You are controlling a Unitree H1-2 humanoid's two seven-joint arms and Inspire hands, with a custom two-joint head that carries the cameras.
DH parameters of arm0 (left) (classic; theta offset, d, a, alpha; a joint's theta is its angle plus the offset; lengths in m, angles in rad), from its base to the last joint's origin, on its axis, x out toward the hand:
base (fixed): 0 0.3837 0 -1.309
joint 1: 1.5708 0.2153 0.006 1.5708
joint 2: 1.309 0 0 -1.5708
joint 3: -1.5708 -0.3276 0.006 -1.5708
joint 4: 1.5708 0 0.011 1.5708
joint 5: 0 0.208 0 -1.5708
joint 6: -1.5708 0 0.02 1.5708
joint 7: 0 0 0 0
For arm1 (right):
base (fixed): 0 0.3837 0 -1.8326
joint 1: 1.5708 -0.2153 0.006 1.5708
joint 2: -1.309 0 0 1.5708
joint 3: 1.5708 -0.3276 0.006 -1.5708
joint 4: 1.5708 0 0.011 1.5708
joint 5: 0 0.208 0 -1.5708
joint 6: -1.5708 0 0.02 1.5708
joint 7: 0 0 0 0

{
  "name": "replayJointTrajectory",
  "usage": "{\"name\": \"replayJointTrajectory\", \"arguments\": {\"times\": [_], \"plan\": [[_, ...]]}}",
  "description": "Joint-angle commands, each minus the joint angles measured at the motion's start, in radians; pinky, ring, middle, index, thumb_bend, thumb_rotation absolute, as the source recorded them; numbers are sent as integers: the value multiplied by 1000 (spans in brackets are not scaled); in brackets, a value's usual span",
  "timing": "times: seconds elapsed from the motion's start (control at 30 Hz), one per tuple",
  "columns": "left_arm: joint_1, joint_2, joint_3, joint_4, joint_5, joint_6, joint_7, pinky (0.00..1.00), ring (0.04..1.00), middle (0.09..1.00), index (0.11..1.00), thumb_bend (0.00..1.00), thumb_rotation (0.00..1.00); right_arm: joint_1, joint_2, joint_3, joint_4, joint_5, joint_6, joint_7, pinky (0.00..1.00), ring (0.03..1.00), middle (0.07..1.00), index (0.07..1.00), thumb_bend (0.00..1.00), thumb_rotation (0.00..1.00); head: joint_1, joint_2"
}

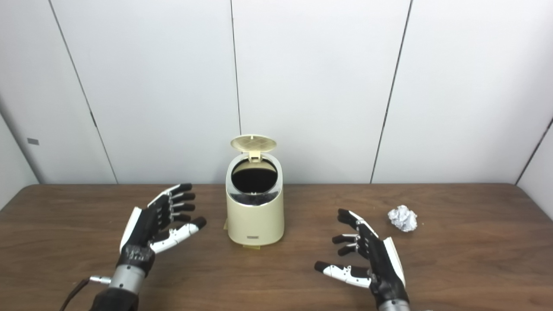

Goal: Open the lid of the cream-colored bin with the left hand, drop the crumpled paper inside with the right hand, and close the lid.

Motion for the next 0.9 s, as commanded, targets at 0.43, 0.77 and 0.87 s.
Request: {"name": "replayJointTrajectory", "arguments": {"times": [0.43, 0.77, 0.87], "plan": [[30, 21, -32, 116, -35, -188, -4, 609, 716, 781, 852, 783, 113, -136, -323, -81, -40, -243, 49, -1, 668, 740, 741, 772, 807, 93, -205, -46], [12, 48, -27, 154, -53, -192, -6, 662, 757, 796, 856, 770, 102, -215, -457, -125, -44, -361, 194, 3, 614, 761, 744, 724, 892, 71, -289, -73], [8, 53, -28, 165, -51, -199, -5, 673, 761, 798, 859, 757, 81, -235, -488, -126, -17, -369, 239, 32, 611, 780, 774, 745, 913, 34, -297, -75]]}}
